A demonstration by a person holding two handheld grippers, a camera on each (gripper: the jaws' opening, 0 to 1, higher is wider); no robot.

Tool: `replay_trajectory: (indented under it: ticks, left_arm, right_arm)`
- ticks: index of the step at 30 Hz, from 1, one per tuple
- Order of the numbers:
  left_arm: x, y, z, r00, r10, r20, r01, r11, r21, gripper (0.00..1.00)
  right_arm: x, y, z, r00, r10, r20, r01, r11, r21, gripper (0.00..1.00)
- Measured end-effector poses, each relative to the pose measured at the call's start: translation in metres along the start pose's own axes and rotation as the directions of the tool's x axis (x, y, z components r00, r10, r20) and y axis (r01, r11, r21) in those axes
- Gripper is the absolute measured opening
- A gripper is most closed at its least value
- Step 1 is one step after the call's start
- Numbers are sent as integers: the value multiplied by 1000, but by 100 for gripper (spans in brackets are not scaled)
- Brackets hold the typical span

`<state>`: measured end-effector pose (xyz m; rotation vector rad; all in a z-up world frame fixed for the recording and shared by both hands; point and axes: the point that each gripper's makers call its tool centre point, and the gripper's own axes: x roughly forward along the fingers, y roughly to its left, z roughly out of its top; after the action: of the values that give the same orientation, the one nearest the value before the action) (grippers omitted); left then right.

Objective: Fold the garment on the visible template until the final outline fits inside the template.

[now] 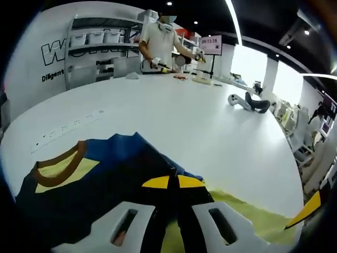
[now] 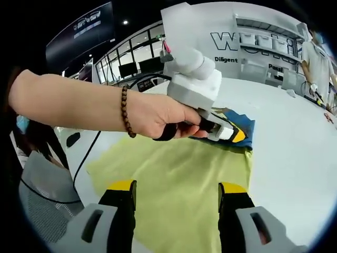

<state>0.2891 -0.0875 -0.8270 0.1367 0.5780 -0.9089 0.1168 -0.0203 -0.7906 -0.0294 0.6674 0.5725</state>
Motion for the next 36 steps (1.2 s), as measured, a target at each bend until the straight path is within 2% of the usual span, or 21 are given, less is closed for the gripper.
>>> replay_trajectory:
  ticks: [5, 8, 11, 16, 18, 21, 22, 25, 28, 30, 33, 34, 36]
  left_arm:
    - [-1, -1, -1, 1000, -6, -3, 6, 1000, -8, 0]
    - [-6, -5, 3, 999, -31, 11, 32, 999, -19, 2]
    - [-10, -5, 6, 999, -38, 21, 39, 999, -25, 2]
    - [-17, -10, 13, 997, -64, 43, 66, 997, -41, 3]
    - [-20, -11, 16, 996, -75, 54, 78, 995, -57, 1]
    - [-24, -11, 21, 995, -76, 68, 80, 995, -55, 4]
    - [-30, -9, 26, 994, -72, 84, 74, 997, -26, 5]
    - [-44, -3, 31, 993, -62, 101, 63, 998, -2, 3]
    - [-56, 9, 35, 991, -43, 123, 44, 999, -4, 3]
    - [-63, 14, 35, 989, -57, 133, 58, 998, 0, 3]
    - [-81, 23, 31, 991, -42, 125, 40, 999, 18, 3]
    - [-86, 24, 32, 989, -41, 139, 38, 999, 22, 3]
    - [-97, 25, 32, 988, -54, 146, 54, 999, 3, 4]
  right_arm:
    - [-1, 1, -2, 1000, -3, -5, 3, 1000, -2, 61]
    - [-2, 0, -4, 1000, -21, -18, 20, 999, -33, 62]
    - [-2, 0, -2, 1000, -27, -6, 27, 1000, -11, 62]
    - [-5, -2, -1, 999, -45, -3, 45, 999, -22, 62]
    - [-5, -1, -2, 999, -43, -1, 43, 999, -1, 61]
    - [-5, 0, 0, 999, -40, 8, 40, 999, 6, 61]
    - [-5, 1, 1, 999, -42, 11, 42, 999, 3, 62]
    - [-4, 4, 3, 999, -42, 11, 42, 999, -8, 62]
    - [-3, 6, 5, 999, -40, 19, 40, 999, -8, 62]
    - [-3, 7, 6, 999, -35, 19, 35, 999, -13, 62]
    - [-3, 7, 7, 999, -34, 22, 34, 999, -15, 62]
    - [-3, 7, 7, 999, -36, 22, 36, 999, -15, 62]
    - [-2, 5, 7, 999, -38, 25, 39, 999, -9, 62]
